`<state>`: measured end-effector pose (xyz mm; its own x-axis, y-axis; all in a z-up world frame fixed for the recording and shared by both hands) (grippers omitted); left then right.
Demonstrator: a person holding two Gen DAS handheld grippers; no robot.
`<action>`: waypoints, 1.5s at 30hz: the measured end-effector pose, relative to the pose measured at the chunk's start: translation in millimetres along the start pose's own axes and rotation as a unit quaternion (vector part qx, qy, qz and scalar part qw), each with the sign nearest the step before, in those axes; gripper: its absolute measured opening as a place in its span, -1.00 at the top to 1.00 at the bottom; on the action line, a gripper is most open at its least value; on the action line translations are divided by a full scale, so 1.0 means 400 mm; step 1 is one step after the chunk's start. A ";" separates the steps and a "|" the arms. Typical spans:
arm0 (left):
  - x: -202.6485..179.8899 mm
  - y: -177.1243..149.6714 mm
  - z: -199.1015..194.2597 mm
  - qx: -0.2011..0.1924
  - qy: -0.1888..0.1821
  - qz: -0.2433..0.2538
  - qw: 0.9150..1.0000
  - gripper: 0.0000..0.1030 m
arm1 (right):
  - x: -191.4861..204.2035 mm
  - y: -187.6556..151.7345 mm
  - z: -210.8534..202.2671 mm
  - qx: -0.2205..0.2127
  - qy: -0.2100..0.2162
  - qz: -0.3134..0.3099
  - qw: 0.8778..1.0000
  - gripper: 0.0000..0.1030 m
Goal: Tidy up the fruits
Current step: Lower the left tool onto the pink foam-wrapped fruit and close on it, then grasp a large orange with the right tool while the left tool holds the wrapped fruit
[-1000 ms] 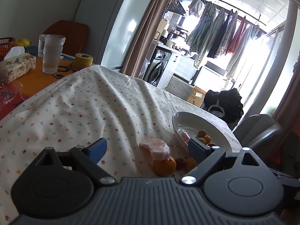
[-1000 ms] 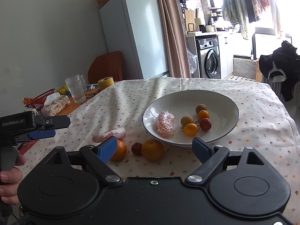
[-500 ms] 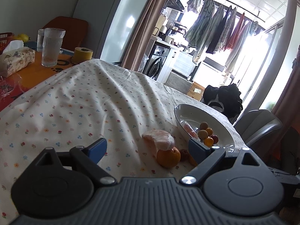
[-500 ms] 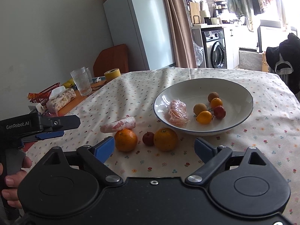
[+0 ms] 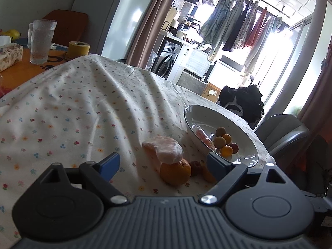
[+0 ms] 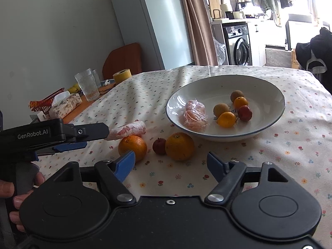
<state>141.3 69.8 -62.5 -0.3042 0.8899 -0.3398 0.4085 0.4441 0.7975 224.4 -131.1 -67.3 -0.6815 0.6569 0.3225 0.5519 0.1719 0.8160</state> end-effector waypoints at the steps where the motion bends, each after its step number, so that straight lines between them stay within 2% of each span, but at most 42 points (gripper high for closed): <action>1: -0.002 -0.001 0.009 0.003 -0.004 -0.002 1.000 -0.70 | 0.000 -0.001 0.004 0.001 0.000 0.001 1.000 -0.44; 8: 0.001 0.001 0.063 0.017 -0.007 -0.023 1.000 -0.45 | -0.013 -0.003 0.023 0.006 0.005 0.007 1.000 -0.44; 16: 0.007 0.009 0.110 0.018 0.010 -0.048 0.999 -0.24 | -0.019 0.007 0.055 0.016 0.007 0.004 1.000 -0.44; 18: 0.005 0.008 0.117 0.019 0.012 -0.051 0.998 -0.13 | -0.015 0.011 0.060 0.016 0.009 0.002 1.000 -0.43; 20: 0.008 0.007 0.124 0.020 0.012 -0.058 0.998 0.10 | -0.013 0.013 0.062 0.016 0.011 0.001 1.000 -0.40; 25: 0.002 0.003 0.137 0.027 0.005 -0.060 0.998 0.24 | -0.024 0.012 0.068 0.018 0.010 0.008 1.000 -0.37; 29: -0.001 0.003 0.132 0.022 -0.002 -0.063 0.998 0.44 | -0.032 0.012 0.076 0.019 0.007 0.016 1.000 -0.29; 40: 0.016 0.017 0.076 0.002 0.000 -0.059 0.998 0.47 | -0.026 0.014 0.089 0.019 0.004 0.016 1.000 -0.20; 43: 0.017 0.018 0.060 -0.004 0.001 -0.059 0.998 0.47 | -0.026 0.014 0.097 0.021 0.001 0.011 1.000 -0.13; 45: 0.019 0.015 0.049 -0.006 0.003 -0.057 0.998 0.47 | -0.029 0.015 0.101 0.020 -0.002 0.012 1.000 0.03</action>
<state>158.6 81.2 -70.0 -0.3538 0.8334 -0.4245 0.3609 0.5403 0.7601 255.1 -108.2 -85.4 -0.6657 0.6647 0.3392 0.5870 0.1859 0.7880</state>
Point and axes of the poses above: each gripper's, at about its wrist camera, not at the fingertips, and z roughly the way its jaws point, x to its left, y to its top, the point moved 4 cm from there along z, roughly the way its jaws point, and after that the axes turned 3 degrees about z, right-handed, at the moved point
